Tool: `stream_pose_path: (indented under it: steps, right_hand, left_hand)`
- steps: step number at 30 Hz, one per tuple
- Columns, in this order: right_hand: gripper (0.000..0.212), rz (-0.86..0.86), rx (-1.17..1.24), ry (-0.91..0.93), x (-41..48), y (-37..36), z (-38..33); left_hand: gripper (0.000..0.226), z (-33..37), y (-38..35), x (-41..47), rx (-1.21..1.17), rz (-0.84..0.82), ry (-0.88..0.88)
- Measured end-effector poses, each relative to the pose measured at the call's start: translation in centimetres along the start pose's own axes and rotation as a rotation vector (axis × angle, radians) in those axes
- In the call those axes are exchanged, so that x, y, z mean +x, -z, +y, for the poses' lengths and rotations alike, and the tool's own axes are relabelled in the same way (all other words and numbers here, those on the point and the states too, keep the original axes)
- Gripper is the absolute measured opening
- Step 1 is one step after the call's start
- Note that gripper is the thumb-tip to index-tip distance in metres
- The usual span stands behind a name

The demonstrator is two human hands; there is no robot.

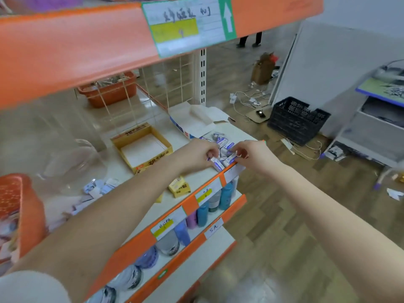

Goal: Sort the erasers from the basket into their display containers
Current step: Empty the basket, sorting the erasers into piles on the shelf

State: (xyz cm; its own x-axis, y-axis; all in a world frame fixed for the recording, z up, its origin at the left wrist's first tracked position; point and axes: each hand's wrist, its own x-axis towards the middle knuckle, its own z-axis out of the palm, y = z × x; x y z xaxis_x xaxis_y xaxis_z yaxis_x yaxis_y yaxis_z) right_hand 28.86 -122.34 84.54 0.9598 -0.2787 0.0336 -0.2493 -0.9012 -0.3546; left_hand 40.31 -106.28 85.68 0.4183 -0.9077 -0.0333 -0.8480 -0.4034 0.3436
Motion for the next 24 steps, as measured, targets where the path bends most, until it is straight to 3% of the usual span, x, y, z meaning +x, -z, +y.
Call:
stream_pose_path:
  steps: [5,12,18,24]
  right_hand:
    - [0.02,0.073,0.051,-0.048,-0.6,0.1,-0.1]
    - [0.02,0.154,0.13,0.084,0.9,1.3,-4.1]
    - [0.02,0.089,0.201,0.314,3.4,-1.3,-12.3]
    - [0.019,-0.01,0.206,0.592,4.9,-4.3,-22.5]
  left_hand:
    - [0.015,-0.1,-0.2,-0.1,-0.008,0.024,0.018]
    - [0.02,-1.7,2.6,-3.1,0.011,0.101,0.086]
    - [0.025,-5.2,6.5,-10.0,-0.05,0.276,0.237]
    - [0.017,-8.7,9.0,-21.4,-0.084,0.439,0.513]
